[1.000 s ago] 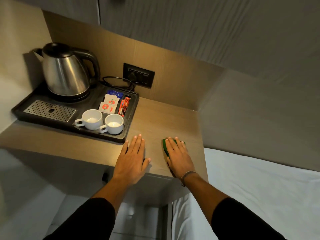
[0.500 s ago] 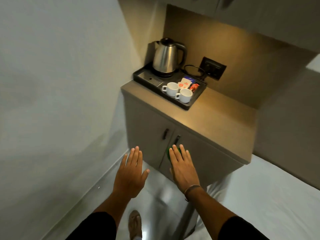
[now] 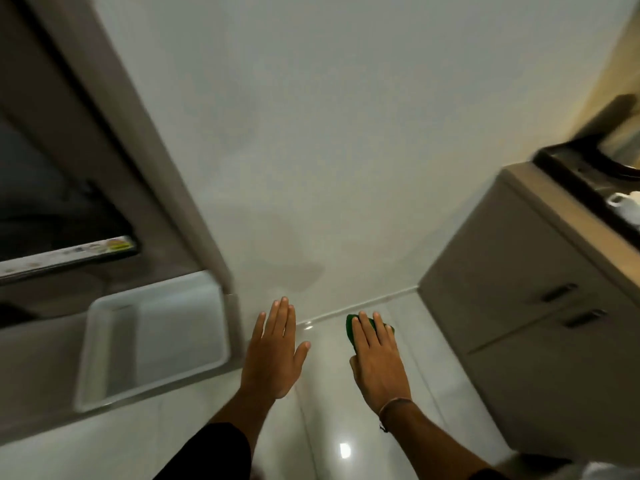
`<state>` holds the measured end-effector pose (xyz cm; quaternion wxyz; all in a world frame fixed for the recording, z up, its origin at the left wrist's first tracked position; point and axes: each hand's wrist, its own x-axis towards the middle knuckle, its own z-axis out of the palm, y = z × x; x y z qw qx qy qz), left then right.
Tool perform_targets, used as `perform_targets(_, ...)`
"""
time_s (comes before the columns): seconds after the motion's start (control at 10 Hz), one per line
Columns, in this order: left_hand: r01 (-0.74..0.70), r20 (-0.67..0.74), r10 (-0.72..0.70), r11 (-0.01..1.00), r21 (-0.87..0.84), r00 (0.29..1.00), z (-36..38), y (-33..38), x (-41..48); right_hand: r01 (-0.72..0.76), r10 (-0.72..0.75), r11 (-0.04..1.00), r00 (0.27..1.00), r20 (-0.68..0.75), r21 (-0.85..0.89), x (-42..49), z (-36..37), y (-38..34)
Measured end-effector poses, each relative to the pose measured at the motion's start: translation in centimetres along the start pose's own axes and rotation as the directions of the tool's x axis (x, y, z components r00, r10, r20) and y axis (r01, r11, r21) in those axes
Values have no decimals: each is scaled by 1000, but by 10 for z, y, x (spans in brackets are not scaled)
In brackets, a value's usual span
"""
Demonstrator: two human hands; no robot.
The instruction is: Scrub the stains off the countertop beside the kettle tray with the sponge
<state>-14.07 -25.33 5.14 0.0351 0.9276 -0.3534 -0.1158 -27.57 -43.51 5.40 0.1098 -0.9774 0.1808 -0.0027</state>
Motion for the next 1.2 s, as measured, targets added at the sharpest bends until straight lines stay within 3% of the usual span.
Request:
perform_targets(0.2, 199, -3, -199, 979, 46, 980, 0, -158, -69, 178, -178, 983, 984, 4, 42, 32, 36, -172)
perform_targets(0.4, 284, 6, -285, 958, 22, 959, 8, -264, -93, 293, -293, 954, 956, 2, 58, 72, 74, -287)
perform_targets(0.5, 298, 12, -298, 954, 18, 955, 14, -289, -87, 320, -322, 946, 947, 16, 57, 89, 90, -314)
perform_targets(0.8, 330, 60, -328, 944, -28, 943, 39, -321, -53, 354, -332, 934, 911, 244, -49, 157, 148, -332)
perform_targets(1.1, 304, 78, -303, 953, 4, 950, 31, -320, -46, 304, -286, 953, 891, 353, 6, 160, 150, -330)
perform_targets(1.2, 280, 25, -280, 960, 21, 960, 24, -300, -52, 299, -319, 948, 897, 307, 113, 148, 136, -328)
